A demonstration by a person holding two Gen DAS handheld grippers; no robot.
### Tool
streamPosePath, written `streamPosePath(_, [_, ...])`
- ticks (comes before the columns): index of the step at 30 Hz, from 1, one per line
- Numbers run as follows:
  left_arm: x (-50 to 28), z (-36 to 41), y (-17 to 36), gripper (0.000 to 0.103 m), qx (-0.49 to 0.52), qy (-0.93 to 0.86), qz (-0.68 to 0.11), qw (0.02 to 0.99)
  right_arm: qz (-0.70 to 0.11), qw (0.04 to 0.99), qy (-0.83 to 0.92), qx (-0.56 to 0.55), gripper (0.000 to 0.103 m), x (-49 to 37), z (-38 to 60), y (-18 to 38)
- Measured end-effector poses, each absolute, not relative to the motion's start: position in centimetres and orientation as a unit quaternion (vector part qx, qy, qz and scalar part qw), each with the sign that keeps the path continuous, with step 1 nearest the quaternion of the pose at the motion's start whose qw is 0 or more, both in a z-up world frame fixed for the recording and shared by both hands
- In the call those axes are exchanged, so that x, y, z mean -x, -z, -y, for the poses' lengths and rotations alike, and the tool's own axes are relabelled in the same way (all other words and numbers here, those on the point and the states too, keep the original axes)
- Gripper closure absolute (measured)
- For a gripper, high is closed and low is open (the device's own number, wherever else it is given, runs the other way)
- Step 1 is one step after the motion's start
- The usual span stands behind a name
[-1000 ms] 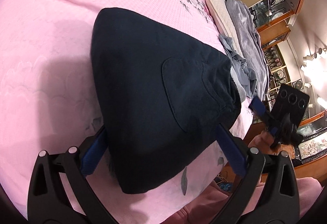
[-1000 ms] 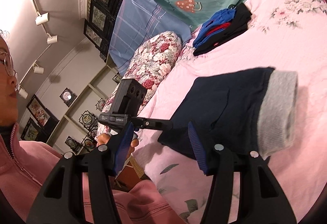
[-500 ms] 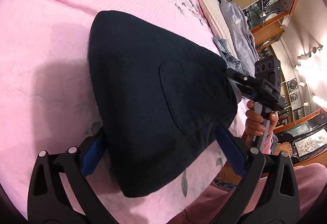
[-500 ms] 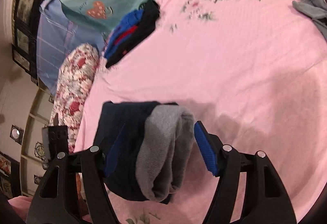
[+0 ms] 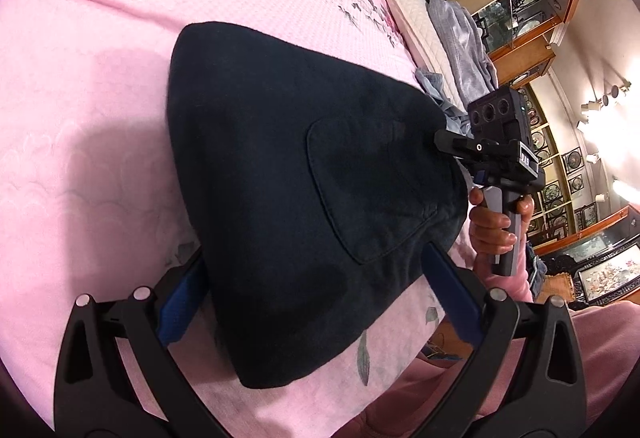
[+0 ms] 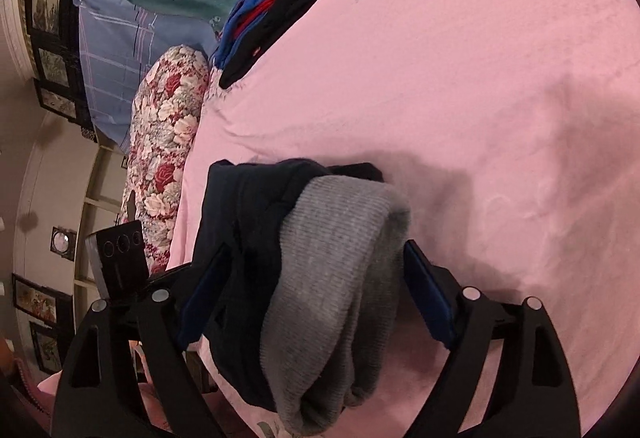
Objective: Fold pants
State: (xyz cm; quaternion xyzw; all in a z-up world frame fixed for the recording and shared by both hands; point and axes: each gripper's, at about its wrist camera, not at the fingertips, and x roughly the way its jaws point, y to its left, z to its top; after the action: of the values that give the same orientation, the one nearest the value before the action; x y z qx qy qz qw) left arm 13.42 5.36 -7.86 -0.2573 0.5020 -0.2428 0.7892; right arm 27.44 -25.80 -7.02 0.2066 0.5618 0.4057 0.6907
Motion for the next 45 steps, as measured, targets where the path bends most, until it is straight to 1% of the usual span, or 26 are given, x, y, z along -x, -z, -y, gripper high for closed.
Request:
streamPosePath(7, [-13.7,-5.4,8.1,0.002,0.274,0.238,-0.503,0.785,-0.57,0.672,-0.432,-0.19,0.017,-28.1,23.7,7.3])
streamPosePath(9, [-13.5,-5.3,8.0,0.002,0.273,0.231,-0.499,0.79,-0.571,0.676,-0.424,-0.193,0.025,-28.1,24.1,7.3])
streamPosePath(10, [-13.3,-5.1,7.9,0.002,0.268,0.227,-0.495,0.794,-0.572,0.678,-0.418,-0.194,0.033,-28.1,24.5,7.5])
streamPosePath(11, [-13.3,-5.0,7.8,0.003,0.263,0.223,-0.494,0.798,-0.572,0.679,-0.416,-0.196,0.039,-28.0,24.7,7.6])
streamPosePath(12, [-13.2,-4.8,7.6,0.005,0.256,0.218,-0.494,0.802,-0.57,0.68,-0.415,-0.2,0.041,-27.9,25.1,7.7])
streamPosePath(14, [-13.0,-4.5,7.4,0.016,0.232,0.202,-0.495,0.813,-0.567,0.683,-0.413,-0.202,0.047,-27.7,25.3,7.8])
streamPosePath(15, [-12.9,-4.3,7.2,0.026,0.216,0.188,-0.497,0.819,-0.564,0.687,-0.411,-0.201,0.047,-27.5,25.4,7.7])
streamPosePath(16, [-13.2,-4.3,7.2,0.034,0.209,0.18,-0.499,0.822,-0.562,0.69,-0.41,-0.2,0.049,-27.4,25.3,7.7])
streamPosePath(17, [-13.2,-4.4,7.1,0.035,0.206,0.177,-0.499,0.823,-0.56,0.692,-0.411,-0.199,0.051,-27.3,25.2,7.6])
streamPosePath(19, [-13.1,-4.7,6.8,0.046,0.208,0.173,-0.493,0.827,-0.552,0.695,-0.414,-0.201,0.053,-27.1,25.3,7.4])
streamPosePath(20, [-13.0,-4.9,6.7,0.048,0.208,0.171,-0.491,0.829,-0.547,0.698,-0.416,-0.199,0.054,-27.0,25.3,7.3])
streamPosePath(22, [-12.9,-5.1,6.4,0.058,0.202,0.168,-0.485,0.834,-0.54,0.705,-0.416,-0.193,0.054,-26.7,25.3,6.8])
streamPosePath(25, [-12.6,-5.4,5.7,0.067,0.196,0.167,-0.473,0.843,-0.527,0.712,-0.423,-0.191,0.055,-26.2,25.5,5.9])
streamPosePath(28, [-12.5,-5.9,4.8,0.07,0.2,0.176,-0.458,0.848,-0.503,0.722,-0.437,-0.188,0.055,-25.8,25.2,4.2])
streamPosePath(33, [-13.2,-7.3,2.3,0.071,0.179,0.173,-0.426,0.87,-0.469,0.732,-0.458,-0.184,0.055,-26.5,23.9,1.4])
streamPosePath(36, [-14.7,-9.3,1.1,0.071,0.193,0.179,-0.409,0.874,-0.437,0.736,-0.484,-0.18,0.055,-28.1,21.9,-1.1])
streamPosePath(39, [-17.0,-11.4,0.6,0.071,0.181,0.162,-0.394,0.886,-0.407,0.739,-0.51,-0.168,0.055,-30.3,19.1,-3.1])
streamPosePath(40, [-17.6,-11.9,0.9,0.071,0.178,0.153,-0.403,0.885,-0.409,0.734,-0.516,-0.163,0.055,-31.1,18.0,-3.2])
streamPosePath(42, [-18.5,-12.7,1.8,0.071,0.185,0.144,-0.426,0.874,-0.439,0.732,-0.495,-0.165,0.055,-33.2,16.1,-2.5])
streamPosePath(45, [-17.8,-12.9,3.0,0.071,0.175,0.148,-0.44,0.868,-0.481,0.727,-0.464,-0.157,0.055,-33.0,15.9,-1.1])
